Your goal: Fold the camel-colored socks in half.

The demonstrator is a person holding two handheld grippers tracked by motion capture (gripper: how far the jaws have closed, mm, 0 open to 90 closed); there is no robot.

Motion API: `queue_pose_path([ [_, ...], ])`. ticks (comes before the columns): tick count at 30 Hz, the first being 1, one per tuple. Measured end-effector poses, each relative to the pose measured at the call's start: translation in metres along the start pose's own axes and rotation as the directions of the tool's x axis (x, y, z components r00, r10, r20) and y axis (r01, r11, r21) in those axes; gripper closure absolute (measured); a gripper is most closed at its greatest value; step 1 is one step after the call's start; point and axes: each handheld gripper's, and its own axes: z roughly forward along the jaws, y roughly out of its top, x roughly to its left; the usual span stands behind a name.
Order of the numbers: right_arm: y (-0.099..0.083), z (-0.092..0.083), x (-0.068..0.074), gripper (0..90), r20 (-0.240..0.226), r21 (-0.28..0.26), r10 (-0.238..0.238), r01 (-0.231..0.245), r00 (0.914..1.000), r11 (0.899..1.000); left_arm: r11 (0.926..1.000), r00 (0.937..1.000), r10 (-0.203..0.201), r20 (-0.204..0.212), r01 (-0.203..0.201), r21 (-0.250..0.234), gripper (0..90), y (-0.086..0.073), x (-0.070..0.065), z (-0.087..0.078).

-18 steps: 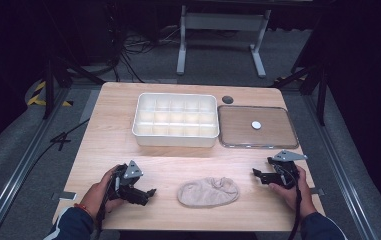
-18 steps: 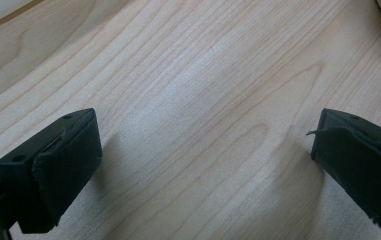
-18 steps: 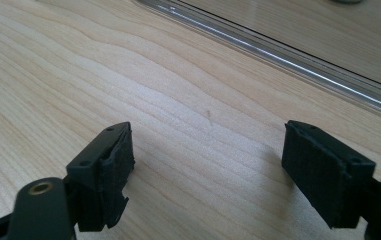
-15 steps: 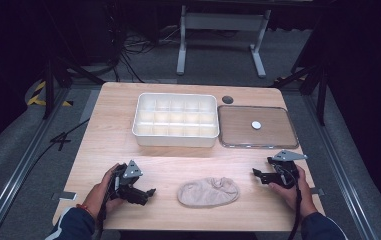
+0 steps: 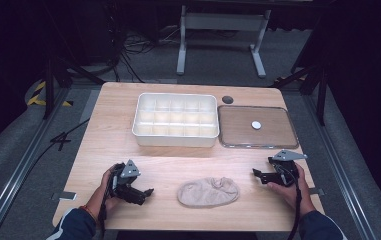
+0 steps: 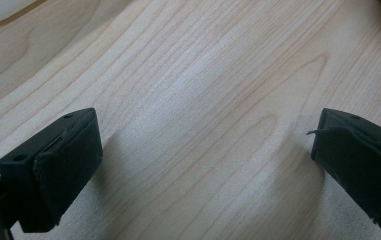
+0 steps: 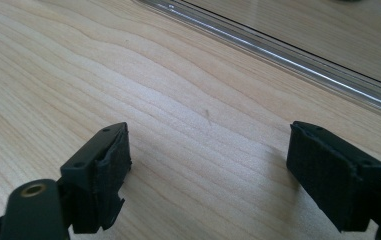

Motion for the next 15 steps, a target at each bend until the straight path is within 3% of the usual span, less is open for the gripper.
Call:
queue_pose_path([
  [4,0.0,0.0,0.0,18.4,-0.001,0.002,-0.002,0.002,1.0,1.0,1.0,1.0,-0.006,-0.006,0.006,-0.003,0.2,0.0,-0.001,0.0],
  [10,0.002,-0.004,0.001,31.5,-0.013,-0.001,-0.012,0.012,0.9998,1.0,1.0,1.0,-0.001,-0.009,0.001,-0.006,0.3,0.0,-0.001,0.0],
  [15,0.012,-0.014,0.012,43.7,-0.059,-0.077,-0.05,0.046,0.997,0.996,1.0,1.0,0.003,-0.006,-0.003,-0.006,0.3,-0.001,-0.001,0.0],
])
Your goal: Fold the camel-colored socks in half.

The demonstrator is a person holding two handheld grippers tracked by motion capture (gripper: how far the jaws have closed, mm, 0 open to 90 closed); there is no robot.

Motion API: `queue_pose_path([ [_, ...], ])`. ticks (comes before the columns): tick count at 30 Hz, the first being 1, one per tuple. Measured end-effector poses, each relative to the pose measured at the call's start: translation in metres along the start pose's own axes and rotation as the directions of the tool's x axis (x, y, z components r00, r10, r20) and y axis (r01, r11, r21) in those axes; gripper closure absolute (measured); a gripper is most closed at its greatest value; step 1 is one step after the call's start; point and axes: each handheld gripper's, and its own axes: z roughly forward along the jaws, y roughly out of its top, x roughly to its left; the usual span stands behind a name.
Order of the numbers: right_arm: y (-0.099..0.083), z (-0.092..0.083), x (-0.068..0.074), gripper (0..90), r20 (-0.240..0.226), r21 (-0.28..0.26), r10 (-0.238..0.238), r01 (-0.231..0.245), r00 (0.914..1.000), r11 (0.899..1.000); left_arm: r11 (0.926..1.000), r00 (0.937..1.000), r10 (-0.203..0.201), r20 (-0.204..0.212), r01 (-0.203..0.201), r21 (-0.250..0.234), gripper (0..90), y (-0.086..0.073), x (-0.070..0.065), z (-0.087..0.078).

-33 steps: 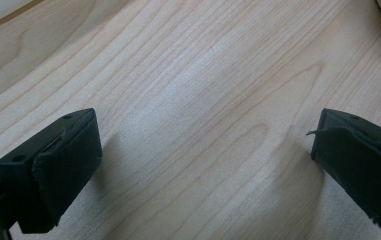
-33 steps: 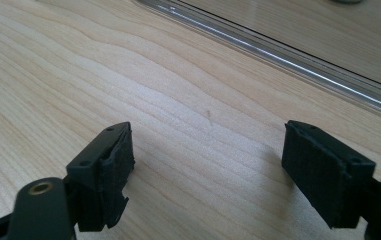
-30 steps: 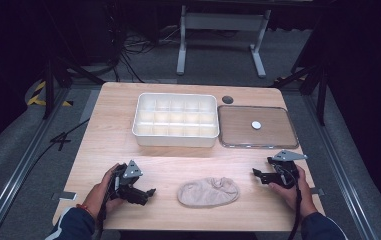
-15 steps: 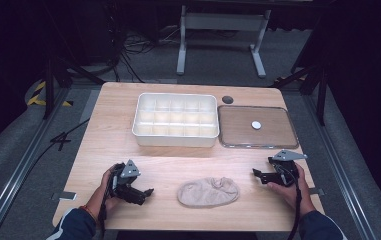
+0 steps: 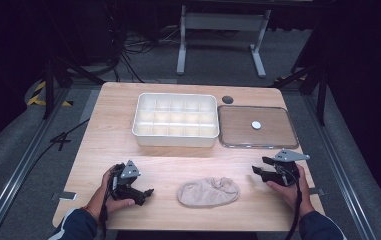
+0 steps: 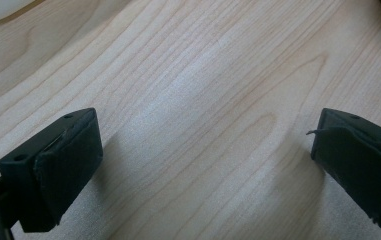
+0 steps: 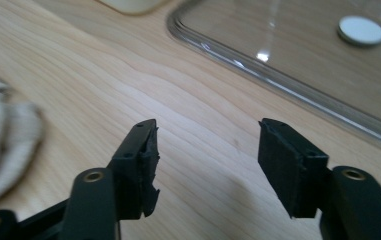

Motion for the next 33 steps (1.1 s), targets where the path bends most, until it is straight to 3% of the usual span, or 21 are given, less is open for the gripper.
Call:
queue_pose_path([
  [3,0.006,-0.003,0.007,49.0,-0.023,-0.028,-0.022,0.021,0.9995,0.999,1.0,1.0,0.005,0.0,-0.005,0.001,0.3,0.0,0.0,0.0],
  [7,0.012,-0.007,0.015,54.9,-0.019,-0.076,-0.046,0.044,0.9988,0.996,0.9999,0.9999,-0.012,-0.001,0.012,0.0,0.4,0.0,-0.001,0.0],
  [11,0.018,-0.012,0.019,59.7,-0.046,-0.112,-0.044,0.038,0.998,0.993,0.9999,0.9998,-0.016,-0.011,0.016,0.002,0.4,-0.001,-0.002,-0.001],
  [15,0.026,-0.012,0.032,66.9,-0.093,-0.142,-0.089,0.075,0.9916,0.987,1.0,1.0,-0.008,-0.004,0.008,0.004,0.3,0.0,-0.001,-0.001],
  [20,0.037,-0.005,0.054,73.5,-0.141,-0.147,-0.173,0.152,0.9748,0.977,1.0,1.0,-0.004,0.0,0.004,0.0,0.3,0.0,-0.001,0.0],
  [24,0.04,0.002,0.068,78.3,-0.201,-0.137,-0.187,0.162,0.9615,0.977,1.0,1.0,-0.009,0.001,0.009,-0.002,0.4,0.0,-0.001,0.0],
  [27,0.041,0.004,0.076,78.6,-0.219,-0.133,-0.204,0.178,0.9542,0.975,1.0,1.0,-0.01,0.0,0.01,-0.002,0.4,0.0,-0.001,0.0],
  [31,0.044,0.011,0.098,79.9,-0.26,-0.118,-0.251,0.227,0.9325,0.967,0.9999,0.9998,-0.013,-0.011,0.014,0.001,2.1,0.0,-0.003,-0.001],
  [33,0.045,0.018,0.113,80.1,-0.294,-0.107,-0.284,0.264,0.9125,0.959,0.9997,0.9996,-0.026,-0.015,0.026,0.006,5.0,0.001,-0.004,-0.002],
])
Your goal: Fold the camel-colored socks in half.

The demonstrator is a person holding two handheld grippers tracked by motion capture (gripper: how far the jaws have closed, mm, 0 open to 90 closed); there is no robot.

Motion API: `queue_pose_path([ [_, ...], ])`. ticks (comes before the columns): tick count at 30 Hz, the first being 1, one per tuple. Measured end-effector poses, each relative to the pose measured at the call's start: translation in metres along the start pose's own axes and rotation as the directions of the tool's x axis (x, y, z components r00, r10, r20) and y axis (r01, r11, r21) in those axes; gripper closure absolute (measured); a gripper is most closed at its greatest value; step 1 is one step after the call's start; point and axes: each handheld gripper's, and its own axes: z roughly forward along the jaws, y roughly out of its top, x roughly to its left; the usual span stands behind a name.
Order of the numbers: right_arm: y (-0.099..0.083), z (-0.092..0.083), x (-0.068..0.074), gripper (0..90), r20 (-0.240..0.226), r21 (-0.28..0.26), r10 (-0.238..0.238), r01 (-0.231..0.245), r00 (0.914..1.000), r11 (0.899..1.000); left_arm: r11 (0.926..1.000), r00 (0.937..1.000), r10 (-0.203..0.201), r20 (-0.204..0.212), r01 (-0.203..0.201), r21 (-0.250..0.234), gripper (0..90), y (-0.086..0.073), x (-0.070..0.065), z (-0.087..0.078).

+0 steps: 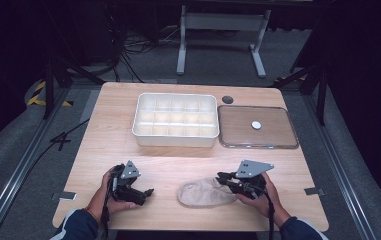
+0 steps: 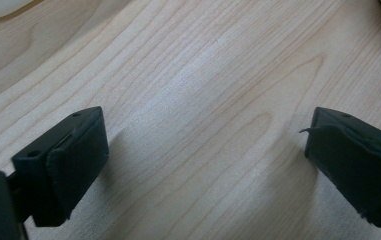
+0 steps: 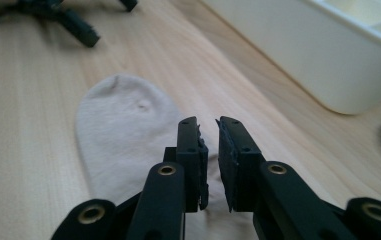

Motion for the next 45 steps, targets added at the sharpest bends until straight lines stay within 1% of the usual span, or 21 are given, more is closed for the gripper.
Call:
queue_pose_path([
  [1,0.001,0.003,0.003,80.2,-0.012,0.008,-0.004,0.004,0.9999,1.0,0.9999,0.9999,-0.012,0.0,0.012,-0.004,6.9,0.001,-0.001,0.0],
  [4,0.002,0.016,0.015,81.1,-0.048,0.04,-0.034,0.035,0.9983,0.999,0.9999,0.9999,-0.012,0.007,0.013,-0.006,16.6,0.003,-0.002,-0.001],
  [6,0.003,0.023,0.021,82.9,-0.071,0.056,-0.056,0.06,0.9959,0.997,0.9998,0.9995,-0.018,0.026,0.018,-0.009,19.6,0.005,-0.004,-0.001],
  [9,0.003,0.032,0.027,86.1,-0.098,0.073,-0.073,0.08,0.9925,0.994,0.9982,0.9972,-0.033,0.068,0.036,-0.049,25.0,0.01,-0.008,-0.004],
  [11,0.002,0.036,0.029,87.6,-0.11,0.082,-0.074,0.083,0.9912,0.993,0.9956,0.994,-0.045,0.099,0.053,-0.077,28.7,0.015,-0.014,-0.004],
  [12,0.002,0.038,0.031,87.8,-0.115,0.093,-0.074,0.085,0.9906,0.992,0.995,0.9922,-0.035,0.12,0.046,-0.089,29.5,0.019,-0.018,-0.004],
  [14,0.001,0.043,0.034,88.1,-0.12,0.114,-0.095,0.109,0.9882,0.987,0.9912,0.9823,-0.033,0.184,0.056,-0.12,33.8,0.025,-0.027,-0.004],
  [15,0.001,0.045,0.035,88.1,-0.116,0.119,-0.099,0.113,0.9883,0.986,0.9904,0.9793,-0.023,0.201,0.05,-0.129,34.7,0.029,-0.032,-0.003],
  [18,0.0,0.048,0.035,88.2,-0.128,0.136,-0.096,0.113,0.9871,0.984,0.9907,0.975,-0.006,0.222,0.036,-0.131,36.5,0.037,-0.044,0.003],
  [20,-0.002,0.052,0.036,88.7,-0.132,0.135,-0.091,0.109,0.987,0.985,0.9935,0.976,0.007,0.218,0.018,-0.113,36.6,0.042,-0.053,0.01],
  [21,-0.002,0.052,0.036,88.7,-0.135,0.133,-0.089,0.107,0.9868,0.985,0.9941,0.9748,0.011,0.223,0.014,-0.108,36.6,0.044,-0.056,0.013],
  [23,-0.002,0.052,0.036,88.8,-0.132,0.136,-0.101,0.119,0.9861,0.984,0.9956,0.9775,0.02,0.21,-0.001,-0.094,36.5,0.048,-0.063,0.02],
  [26,-0.002,0.052,0.036,89.0,-0.128,0.137,-0.104,0.121,0.9863,0.983,0.9964,0.9782,0.01,0.207,0.008,-0.084,36.3,0.051,-0.067,0.028],
  [27,-0.002,0.052,0.036,89.0,-0.129,0.136,-0.104,0.122,0.9862,0.983,0.9971,0.9798,0.02,0.199,-0.005,-0.076,36.2,0.052,-0.067,0.03],
  [31,-0.002,0.052,0.036,89.0,-0.131,0.136,-0.103,0.12,0.986,0.983,0.999,0.9821,0.023,0.187,-0.016,-0.041,35.1,0.054,-0.071,0.04],
  [32,-0.002,0.052,0.037,89.1,-0.13,0.136,-0.106,0.124,0.9858,0.983,0.9988,0.9817,0.028,0.188,-0.02,-0.044,34.9,0.054,-0.072,0.042],
  [36,-0.002,0.052,0.037,89.1,-0.127,0.138,-0.109,0.126,0.9859,0.982,0.9971,0.9849,0.074,0.156,-0.07,-0.032,34.7,0.057,-0.078,0.044],
  [38,-0.002,0.052,0.037,89.1,-0.127,0.138,-0.108,0.125,0.986,0.983,0.9965,0.9867,0.083,0.14,-0.081,-0.017,34.7,0.059,-0.08,0.044],
  [41,-0.002,0.053,0.038,89.0,-0.118,0.14,-0.114,0.13,0.9865,0.982,0.9961,0.9859,0.089,0.142,-0.088,-0.009,37.7,0.06,-0.082,0.044],
  [43,-0.002,0.053,0.038,89.0,-0.116,0.142,-0.114,0.13,0.9868,0.981,0.9953,0.9833,0.097,0.154,-0.097,-0.007,42.8,0.061,-0.082,0.043],
  [45,-0.002,0.053,0.038,89.0,-0.116,0.141,-0.112,0.128,0.9868,0.982,0.9951,0.9836,0.098,0.151,-0.099,0.002,44.7,0.061,-0.083,0.042],
])
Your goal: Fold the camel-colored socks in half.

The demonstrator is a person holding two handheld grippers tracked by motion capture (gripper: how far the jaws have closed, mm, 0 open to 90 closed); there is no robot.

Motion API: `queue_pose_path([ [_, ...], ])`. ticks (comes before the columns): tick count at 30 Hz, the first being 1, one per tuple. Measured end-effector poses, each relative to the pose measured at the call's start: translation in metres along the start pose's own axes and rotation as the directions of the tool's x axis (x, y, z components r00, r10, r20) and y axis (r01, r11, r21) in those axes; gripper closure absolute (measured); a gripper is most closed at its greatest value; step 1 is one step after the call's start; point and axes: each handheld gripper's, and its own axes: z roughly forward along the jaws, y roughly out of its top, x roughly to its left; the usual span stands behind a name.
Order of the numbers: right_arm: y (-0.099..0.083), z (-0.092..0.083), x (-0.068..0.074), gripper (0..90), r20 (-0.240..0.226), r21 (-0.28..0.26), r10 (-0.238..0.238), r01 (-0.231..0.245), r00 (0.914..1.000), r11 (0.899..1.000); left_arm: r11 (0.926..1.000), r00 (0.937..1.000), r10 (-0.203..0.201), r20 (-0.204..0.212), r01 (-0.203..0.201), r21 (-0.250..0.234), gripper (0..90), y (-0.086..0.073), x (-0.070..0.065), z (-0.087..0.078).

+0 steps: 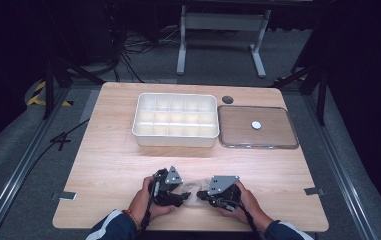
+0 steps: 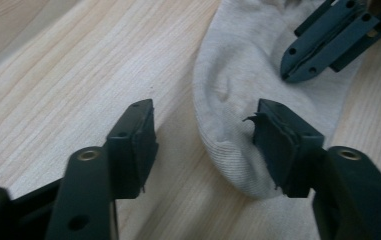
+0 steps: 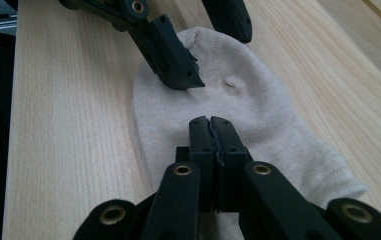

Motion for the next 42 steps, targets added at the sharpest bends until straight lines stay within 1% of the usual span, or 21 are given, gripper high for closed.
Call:
queue_pose_path([
  [1,0.0,0.0,0.0,89.0,-0.006,-0.001,0.001,-0.001,1.0,1.0,1.0,0.9999,0.002,0.01,-0.002,0.002,48.2,0.0,0.0,-0.001],
  [3,0.0,0.0,-0.001,89.0,-0.002,0.002,0.003,-0.003,1.0,1.0,1.0,0.9998,0.002,0.019,-0.002,0.001,57.5,0.0,0.0,-0.001],
  [5,0.001,0.001,-0.001,89.0,0.008,0.005,0.001,-0.001,1.0,1.0,1.0,0.999,0.003,0.046,-0.003,-0.004,66.9,0.0,0.001,-0.001],
  [7,0.003,0.002,-0.001,89.1,0.016,0.011,-0.001,0.0,0.9999,1.0,0.9999,0.9975,-0.005,0.071,0.006,-0.012,73.5,-0.002,0.002,-0.001],
  [8,0.004,0.003,-0.001,89.0,0.014,0.011,-0.001,0.0,0.9999,1.0,0.9999,0.9969,-0.009,0.079,0.01,-0.013,75.5,-0.002,0.002,-0.001],
  [9,0.004,0.003,-0.001,89.1,0.01,0.011,0.0,0.0,1.0,1.0,0.9994,0.9958,-0.023,0.089,0.025,-0.026,77.1,-0.002,0.002,-0.001],
  [10,0.004,0.003,-0.001,89.0,0.01,0.011,0.0,0.0,1.0,1.0,0.9994,0.9949,-0.026,0.097,0.028,-0.023,78.2,-0.003,0.003,-0.001],
  [11,0.004,0.003,-0.001,89.0,0.01,0.011,0.003,-0.003,0.9999,1.0,0.9994,0.9951,-0.024,0.096,0.026,-0.02,80.3,-0.003,0.003,-0.001],
  [14,0.004,0.003,-0.001,89.0,0.015,0.012,0.003,-0.003,0.9999,1.0,0.9994,0.9946,-0.022,0.102,0.025,-0.024,82.1,-0.002,0.002,-0.001],
  [16,0.004,0.003,-0.001,89.1,0.017,0.011,0.005,-0.005,0.9998,1.0,0.9992,0.9943,-0.029,0.103,0.032,-0.026,82.9,-0.002,0.002,-0.001],
  [20,0.005,0.003,-0.002,89.1,0.006,0.016,0.015,-0.015,0.9999,1.0,0.9997,0.9952,-0.013,0.097,0.015,-0.02,83.3,-0.002,0.002,-0.003],
  [22,0.005,0.003,-0.002,89.0,0.008,0.017,0.016,-0.016,0.9998,1.0,0.9997,0.9947,-0.01,0.102,0.013,-0.023,83.4,-0.003,0.002,-0.004],
  [23,0.006,0.004,-0.003,89.1,0.01,0.019,0.017,-0.017,0.9998,1.0,0.9994,0.9948,-0.015,0.101,0.018,-0.03,83.4,-0.003,0.001,-0.005],
  [24,0.007,0.005,-0.003,89.1,0.003,0.02,0.021,-0.021,0.9998,1.0,0.9994,0.9957,-0.005,0.093,0.008,-0.033,83.5,-0.003,0.003,-0.007],
  [25,0.009,0.007,-0.004,89.1,0.009,0.025,0.02,-0.02,0.9998,0.999,0.9987,0.9951,-0.022,0.096,0.026,-0.045,83.6,-0.003,0.002,-0.008],
  [26,0.011,0.007,-0.004,89.1,0.006,0.03,0.02,-0.02,0.9998,0.999,0.9985,0.995,-0.012,0.1,0.017,-0.052,83.6,-0.003,0.004,-0.01],
  [28,0.012,0.009,-0.005,89.1,0.008,0.033,0.023,-0.023,0.9997,0.999,0.9968,0.994,-0.024,0.107,0.032,-0.074,83.7,-0.002,0.004,-0.012],
  [34,0.018,0.014,-0.006,89.1,0.012,0.044,0.028,-0.028,0.9995,0.999,0.9918,0.9919,-0.019,0.125,0.035,-0.123,83.9,0.0,0.003,-0.019],
  [36,0.021,0.016,-0.007,89.1,0.009,0.045,0.029,-0.029,0.9995,0.999,0.9893,0.9914,-0.008,0.131,0.027,-0.144,84.1,0.001,0.003,-0.022],
  [38,0.024,0.02,-0.008,89.2,0.011,0.043,0.024,-0.025,0.9996,0.999,0.9869,0.9908,-0.013,0.135,0.035,-0.157,84.4,0.002,0.003,-0.024],
  [42,0.028,0.025,-0.009,89.1,0.006,0.04,0.025,-0.025,0.9997,0.999,0.9844,0.9909,-0.01,0.134,0.033,-0.173,84.7,0.002,0.004,-0.027],
])
